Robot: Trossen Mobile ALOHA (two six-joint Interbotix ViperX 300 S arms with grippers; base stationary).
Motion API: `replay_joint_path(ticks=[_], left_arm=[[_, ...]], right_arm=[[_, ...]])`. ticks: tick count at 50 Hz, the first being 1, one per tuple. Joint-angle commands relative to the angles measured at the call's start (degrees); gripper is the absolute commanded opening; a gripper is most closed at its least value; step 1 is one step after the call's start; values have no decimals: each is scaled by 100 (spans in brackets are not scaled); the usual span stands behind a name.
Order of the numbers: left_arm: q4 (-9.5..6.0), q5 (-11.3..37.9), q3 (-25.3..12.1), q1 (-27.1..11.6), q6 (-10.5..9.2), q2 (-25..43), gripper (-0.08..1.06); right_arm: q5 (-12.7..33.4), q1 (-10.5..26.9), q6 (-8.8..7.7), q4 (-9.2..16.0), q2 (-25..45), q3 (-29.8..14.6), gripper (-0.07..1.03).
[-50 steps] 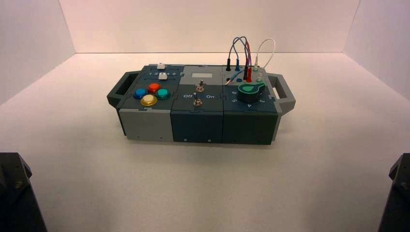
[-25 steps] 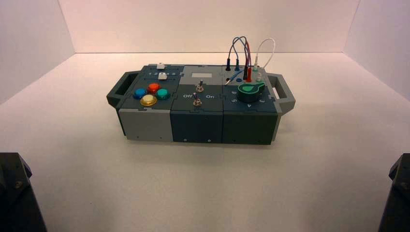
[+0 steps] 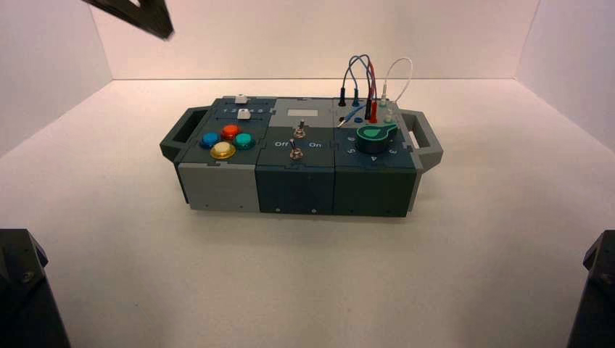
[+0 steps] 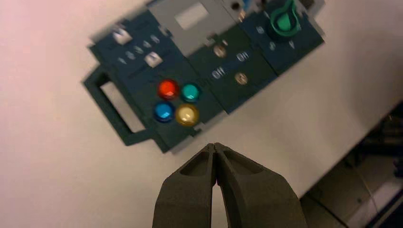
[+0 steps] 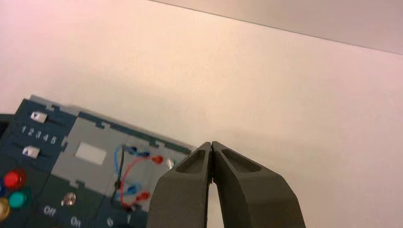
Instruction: Rotate the box clockwise.
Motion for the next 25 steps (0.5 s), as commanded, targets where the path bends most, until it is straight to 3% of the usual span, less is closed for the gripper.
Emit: replay_joint_path(ticks=[1, 8, 25], left_arm=[[-123, -62, -202, -237, -9, 299, -3], [-290, -114, -220, -439, -18, 703, -3], [-598, -158, -229, -448, -9, 1371, -3]], right_arm=[[97, 70, -18, 53, 396, -580, -3], [255, 114, -26, 79, 1055, -1090, -3], [519, 229, -88, 132, 2338, -2021, -2]])
